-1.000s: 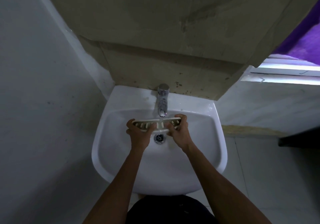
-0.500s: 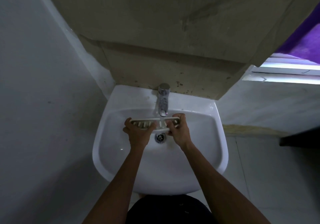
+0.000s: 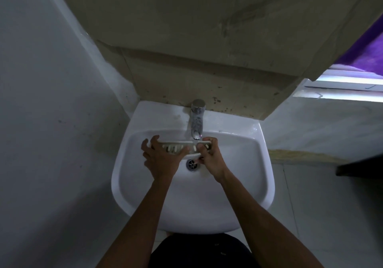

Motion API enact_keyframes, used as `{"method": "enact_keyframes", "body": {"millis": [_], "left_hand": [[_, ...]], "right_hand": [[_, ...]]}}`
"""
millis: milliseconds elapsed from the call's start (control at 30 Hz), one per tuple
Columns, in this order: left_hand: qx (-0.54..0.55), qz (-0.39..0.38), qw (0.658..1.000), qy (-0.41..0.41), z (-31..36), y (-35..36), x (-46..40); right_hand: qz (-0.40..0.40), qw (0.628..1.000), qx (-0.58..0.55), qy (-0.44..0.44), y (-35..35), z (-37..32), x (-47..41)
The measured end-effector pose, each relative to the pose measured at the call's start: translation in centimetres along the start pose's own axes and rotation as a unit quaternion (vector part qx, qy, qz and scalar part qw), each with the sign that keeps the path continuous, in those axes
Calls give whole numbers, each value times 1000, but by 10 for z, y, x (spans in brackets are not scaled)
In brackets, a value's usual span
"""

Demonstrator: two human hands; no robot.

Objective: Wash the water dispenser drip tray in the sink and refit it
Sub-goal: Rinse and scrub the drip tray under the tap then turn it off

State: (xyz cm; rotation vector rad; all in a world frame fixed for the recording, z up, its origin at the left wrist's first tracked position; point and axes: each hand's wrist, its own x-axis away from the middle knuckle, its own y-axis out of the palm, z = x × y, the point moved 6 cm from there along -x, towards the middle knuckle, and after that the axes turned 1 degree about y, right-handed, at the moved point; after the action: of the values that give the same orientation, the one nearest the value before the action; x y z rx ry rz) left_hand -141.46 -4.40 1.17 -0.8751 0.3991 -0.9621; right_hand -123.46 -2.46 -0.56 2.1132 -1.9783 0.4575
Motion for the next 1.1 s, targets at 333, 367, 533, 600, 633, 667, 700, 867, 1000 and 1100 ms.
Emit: {"method": "enact_keyframes", "body": {"millis": [333,367,533,600,633,667,700,867,1000,1100], "left_hand": [[-92,20,993,65,4,5,-7],[-97,19,993,69,4,5,-9],[-109,33,990,87,10,0,-15],[-121,33,987,99,10,2,-15],[-135,33,984,113,11,4,-15],[-156,34,979,130,12,7,-14],[-178,33,972,146,14,9,-14],[-202,-14,966,163,19,17,-12],[-174,68,950,249,21,8,-12],[-126,83,956,251,7,0,-21]], "right_hand": [[-29,1000,-6,2,2,-4,5],[-29,1000,-8,2,2,-5,5],[-9,1000,-24,-1,2,-6,2],[-6,1000,-23,-3,3,-8,-1],[-7,1000,-15,-4,5,-8,-2],[-8,1000,-6,-3,8,-9,-3],[-10,1000,2,1,10,-8,-4],[-7,1000,-22,13,9,2,-7],[-7,998,-51,23,2,6,-6],[9,997,-73,35,-8,13,-6]]}}
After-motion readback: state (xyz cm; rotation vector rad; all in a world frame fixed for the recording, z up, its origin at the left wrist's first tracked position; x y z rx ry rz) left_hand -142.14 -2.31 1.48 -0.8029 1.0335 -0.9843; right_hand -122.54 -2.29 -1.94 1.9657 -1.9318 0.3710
